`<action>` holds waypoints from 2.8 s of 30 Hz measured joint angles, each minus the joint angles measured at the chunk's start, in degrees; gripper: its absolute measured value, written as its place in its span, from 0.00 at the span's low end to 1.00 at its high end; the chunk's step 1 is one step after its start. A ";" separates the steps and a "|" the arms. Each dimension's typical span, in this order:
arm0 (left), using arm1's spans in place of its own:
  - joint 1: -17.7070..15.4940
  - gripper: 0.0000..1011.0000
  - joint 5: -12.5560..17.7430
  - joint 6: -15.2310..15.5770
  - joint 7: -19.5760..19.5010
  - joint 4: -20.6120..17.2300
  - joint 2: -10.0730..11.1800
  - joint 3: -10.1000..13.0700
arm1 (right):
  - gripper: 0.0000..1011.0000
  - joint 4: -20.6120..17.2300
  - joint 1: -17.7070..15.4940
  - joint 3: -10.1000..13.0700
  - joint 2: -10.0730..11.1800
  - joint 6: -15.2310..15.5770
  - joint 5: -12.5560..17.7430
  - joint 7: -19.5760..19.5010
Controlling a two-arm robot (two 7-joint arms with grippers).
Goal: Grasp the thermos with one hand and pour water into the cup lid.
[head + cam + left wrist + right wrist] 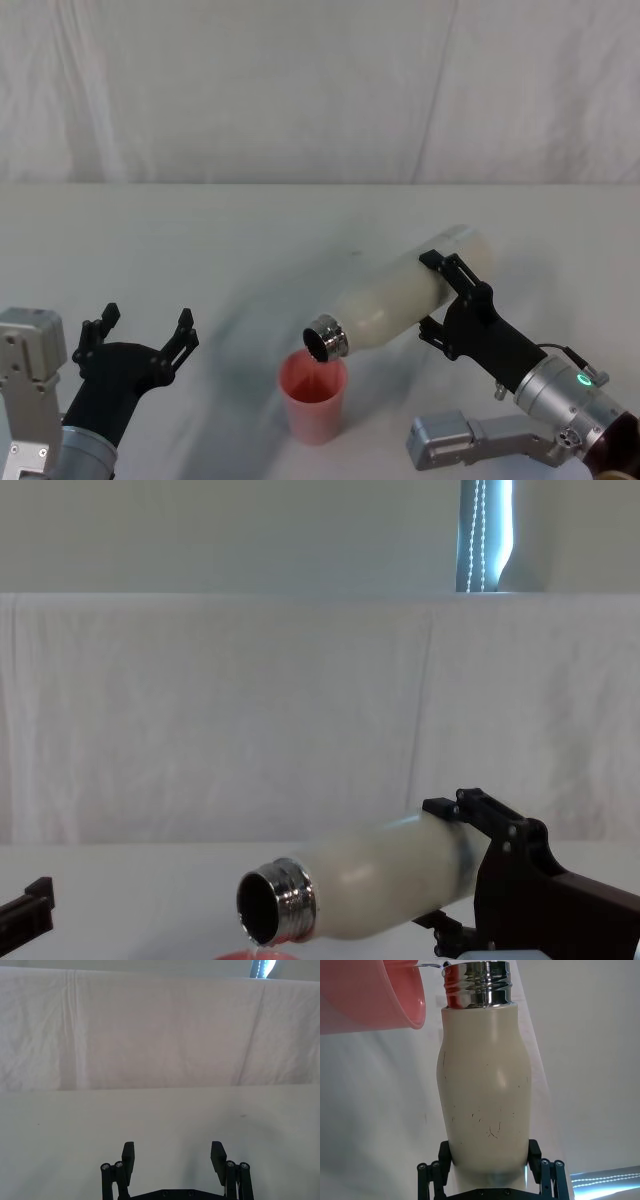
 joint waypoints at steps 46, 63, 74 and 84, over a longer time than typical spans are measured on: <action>0.00 0.99 0.00 0.00 0.00 0.00 0.00 0.01 | 0.94 0.09 -0.10 0.03 0.10 0.22 0.14 -0.05; 0.00 0.99 0.00 0.00 0.00 0.00 0.00 0.00 | 0.94 0.11 -0.12 0.04 0.10 0.25 0.11 -0.06; 0.00 0.99 0.00 0.00 0.00 0.00 0.00 0.00 | 0.94 0.11 -0.17 0.12 0.17 0.22 0.13 -0.06; 0.00 0.99 0.00 0.00 0.00 0.00 0.00 0.00 | 0.94 0.01 -0.13 0.12 0.25 0.22 0.03 -0.07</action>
